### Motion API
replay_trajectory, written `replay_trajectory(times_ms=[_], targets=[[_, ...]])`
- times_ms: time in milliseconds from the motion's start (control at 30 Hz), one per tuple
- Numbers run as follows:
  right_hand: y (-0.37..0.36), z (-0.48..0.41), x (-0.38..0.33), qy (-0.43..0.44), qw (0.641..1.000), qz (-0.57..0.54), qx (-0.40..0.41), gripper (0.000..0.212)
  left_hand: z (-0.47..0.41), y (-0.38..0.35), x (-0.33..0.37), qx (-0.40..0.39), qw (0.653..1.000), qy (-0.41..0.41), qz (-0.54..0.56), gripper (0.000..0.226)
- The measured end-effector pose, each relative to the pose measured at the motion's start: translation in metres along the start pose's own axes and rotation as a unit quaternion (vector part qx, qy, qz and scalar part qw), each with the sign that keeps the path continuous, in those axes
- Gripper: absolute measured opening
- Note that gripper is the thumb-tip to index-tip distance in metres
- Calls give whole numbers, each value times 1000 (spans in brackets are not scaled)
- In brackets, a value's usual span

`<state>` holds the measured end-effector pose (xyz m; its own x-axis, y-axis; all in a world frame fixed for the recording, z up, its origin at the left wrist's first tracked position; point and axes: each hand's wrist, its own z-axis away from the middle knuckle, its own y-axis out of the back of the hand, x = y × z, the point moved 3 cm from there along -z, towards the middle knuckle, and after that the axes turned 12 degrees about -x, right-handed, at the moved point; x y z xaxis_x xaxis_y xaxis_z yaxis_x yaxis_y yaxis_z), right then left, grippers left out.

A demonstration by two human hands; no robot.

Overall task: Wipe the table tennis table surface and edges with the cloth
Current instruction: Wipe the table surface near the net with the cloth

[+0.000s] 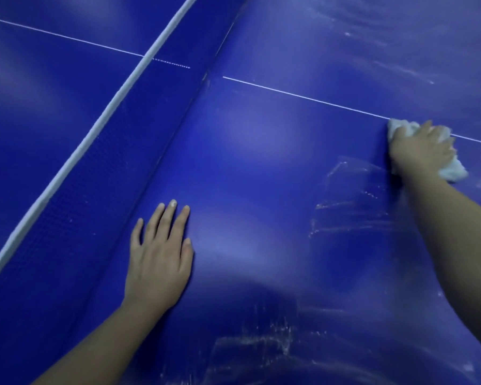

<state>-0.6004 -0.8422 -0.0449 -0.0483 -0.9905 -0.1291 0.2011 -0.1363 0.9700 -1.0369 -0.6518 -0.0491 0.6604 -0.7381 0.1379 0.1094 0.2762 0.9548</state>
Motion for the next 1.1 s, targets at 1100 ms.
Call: replay_trajectory(times_ms=[1100], targets=[[-19, 23, -69, 366, 928, 59, -25, 50, -3, -2, -2, 14, 1000, -5, 7, 60]])
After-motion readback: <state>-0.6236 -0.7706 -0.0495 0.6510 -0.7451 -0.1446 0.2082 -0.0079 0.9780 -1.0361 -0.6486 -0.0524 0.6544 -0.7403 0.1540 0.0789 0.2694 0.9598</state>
